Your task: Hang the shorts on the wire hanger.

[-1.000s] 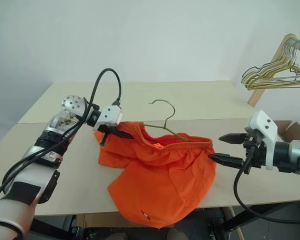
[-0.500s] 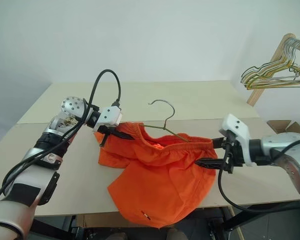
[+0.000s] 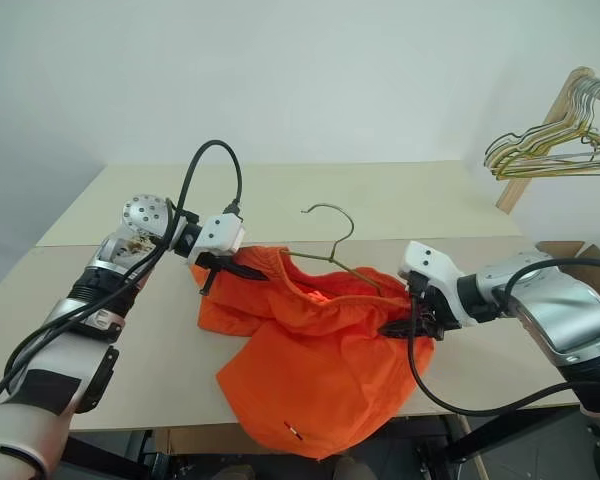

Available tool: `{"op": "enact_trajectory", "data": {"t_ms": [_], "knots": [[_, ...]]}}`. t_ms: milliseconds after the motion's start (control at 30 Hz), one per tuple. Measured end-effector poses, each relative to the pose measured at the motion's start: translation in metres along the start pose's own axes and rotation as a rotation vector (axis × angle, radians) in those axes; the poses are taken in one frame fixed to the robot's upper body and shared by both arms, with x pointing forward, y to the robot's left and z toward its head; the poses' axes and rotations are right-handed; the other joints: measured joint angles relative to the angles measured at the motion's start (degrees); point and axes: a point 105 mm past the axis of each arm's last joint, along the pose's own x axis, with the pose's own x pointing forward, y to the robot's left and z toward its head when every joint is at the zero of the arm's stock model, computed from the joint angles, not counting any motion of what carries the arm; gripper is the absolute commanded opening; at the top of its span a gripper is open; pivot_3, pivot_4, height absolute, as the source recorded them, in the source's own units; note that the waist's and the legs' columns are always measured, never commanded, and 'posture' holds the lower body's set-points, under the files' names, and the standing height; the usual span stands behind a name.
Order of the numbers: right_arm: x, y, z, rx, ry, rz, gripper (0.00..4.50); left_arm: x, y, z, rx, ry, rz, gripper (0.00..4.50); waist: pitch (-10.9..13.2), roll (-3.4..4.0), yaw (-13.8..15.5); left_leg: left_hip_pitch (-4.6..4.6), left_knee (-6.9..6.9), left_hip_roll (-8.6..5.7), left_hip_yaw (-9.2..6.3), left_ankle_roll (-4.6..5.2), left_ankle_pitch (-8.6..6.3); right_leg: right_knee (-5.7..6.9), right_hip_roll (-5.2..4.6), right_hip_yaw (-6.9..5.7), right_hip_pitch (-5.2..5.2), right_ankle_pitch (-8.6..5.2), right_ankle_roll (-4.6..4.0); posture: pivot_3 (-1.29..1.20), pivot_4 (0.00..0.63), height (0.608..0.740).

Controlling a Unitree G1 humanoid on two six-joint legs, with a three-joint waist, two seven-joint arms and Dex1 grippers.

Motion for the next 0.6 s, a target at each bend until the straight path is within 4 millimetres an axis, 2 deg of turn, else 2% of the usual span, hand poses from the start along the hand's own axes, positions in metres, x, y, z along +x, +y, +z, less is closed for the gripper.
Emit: {"op": "enact_trajectory", "data": {"t_ms": [233, 400, 433, 600], "knots": [[0.0023, -0.0014, 0.0052, -0.018, -0.008, 0.007, 0.03, 0.0000, 0.0002, 0.0002, 0.000, -0.001, 0.001, 0.00, 0.0, 0.00, -0.1, -0.01, 0.00, 0.00, -0.01, 0.00, 0.00, -0.01, 0.00, 0.00, 0.00, 0.00, 0.00, -0.08, 0.000, 0.740], [-0.0002, 0.0014, 0.0073, -0.029, -0.016, 0.021, 0.01, -0.0008, 0.0005, 0.0002, 0.000, -0.004, 0.004, 0.00, 0.0, 0.00, -0.1, -0.01, 0.00, 0.00, -0.01, 0.00, 0.00, 0.00, 0.00, 0.00, 0.00, 0.00, 0.00, -0.08, 0.000, 0.740], [-0.0009, 0.0016, 0.0075, -0.030, -0.018, 0.020, 0.00, -0.0009, 0.0006, 0.0006, 0.001, -0.006, 0.004, 0.60, 0.0, 0.00, -0.1, 0.00, 0.00, 0.00, -0.01, 0.00, 0.00, 0.00, 0.00, 0.00, 0.00, 0.00, 0.00, -0.08, 0.000, 0.740], [-0.0053, 0.0055, 0.0052, -0.013, -0.033, 0.033, 0.00, -0.0035, -0.0001, 0.0032, 0.002, -0.024, -0.009, 1.98, 0.0, 0.00, -0.2, -0.01, 0.00, 0.00, 0.00, 0.00, 0.00, 0.00, 0.00, 0.00, 0.00, 0.00, 0.00, -0.09, 0.000, 0.740]]}}
